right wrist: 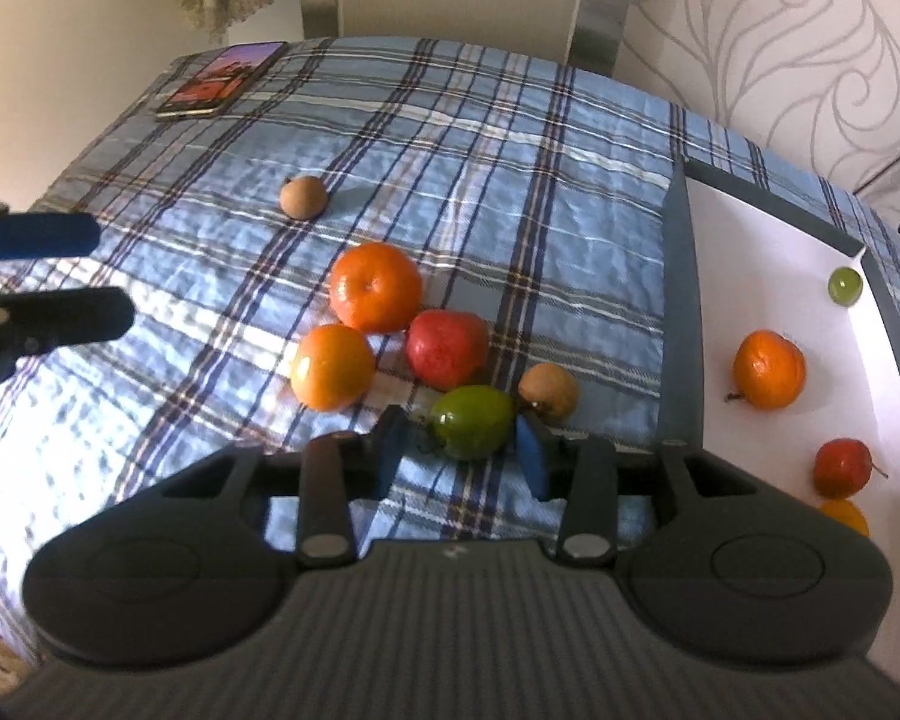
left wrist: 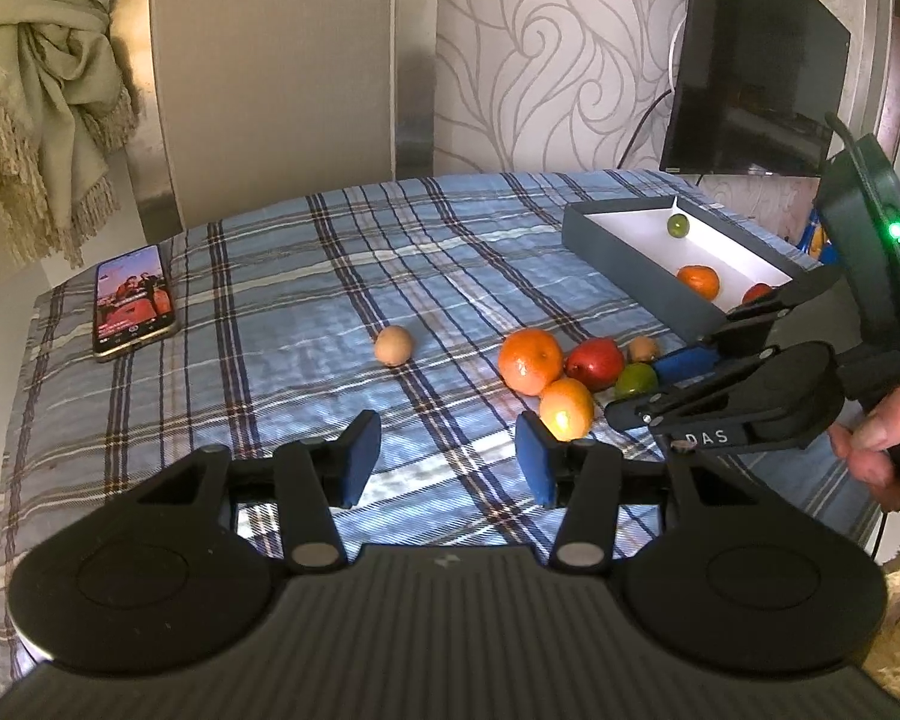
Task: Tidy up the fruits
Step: 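Close the left tool on an orange while the right tool grasps another green lime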
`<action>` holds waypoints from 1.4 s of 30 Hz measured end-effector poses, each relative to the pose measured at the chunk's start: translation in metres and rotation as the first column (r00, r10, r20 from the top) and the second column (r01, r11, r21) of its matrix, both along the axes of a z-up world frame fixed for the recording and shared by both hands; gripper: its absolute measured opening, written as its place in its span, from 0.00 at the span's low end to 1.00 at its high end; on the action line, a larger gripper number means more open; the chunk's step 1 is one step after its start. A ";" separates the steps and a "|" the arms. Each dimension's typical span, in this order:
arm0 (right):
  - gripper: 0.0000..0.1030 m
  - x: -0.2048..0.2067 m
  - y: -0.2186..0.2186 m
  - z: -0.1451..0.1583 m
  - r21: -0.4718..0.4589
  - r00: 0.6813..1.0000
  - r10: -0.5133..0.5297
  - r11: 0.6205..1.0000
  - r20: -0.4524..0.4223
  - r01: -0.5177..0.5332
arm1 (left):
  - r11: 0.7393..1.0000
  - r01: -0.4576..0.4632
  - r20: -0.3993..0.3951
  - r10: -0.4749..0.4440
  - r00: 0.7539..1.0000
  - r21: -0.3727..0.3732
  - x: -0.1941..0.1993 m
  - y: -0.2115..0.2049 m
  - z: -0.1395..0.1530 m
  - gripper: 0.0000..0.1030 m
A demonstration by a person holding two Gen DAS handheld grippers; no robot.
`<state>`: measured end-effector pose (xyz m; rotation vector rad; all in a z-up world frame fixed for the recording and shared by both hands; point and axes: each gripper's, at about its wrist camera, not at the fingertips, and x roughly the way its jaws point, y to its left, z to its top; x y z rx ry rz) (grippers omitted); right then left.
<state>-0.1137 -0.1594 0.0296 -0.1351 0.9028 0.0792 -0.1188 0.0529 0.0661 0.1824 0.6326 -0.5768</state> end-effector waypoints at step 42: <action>0.31 -0.080 -0.023 0.061 0.156 0.995 0.051 0.986 0.080 -0.063 | 0.997 0.071 -0.098 -0.074 0.992 -0.028 0.024 -0.079 -0.047 0.33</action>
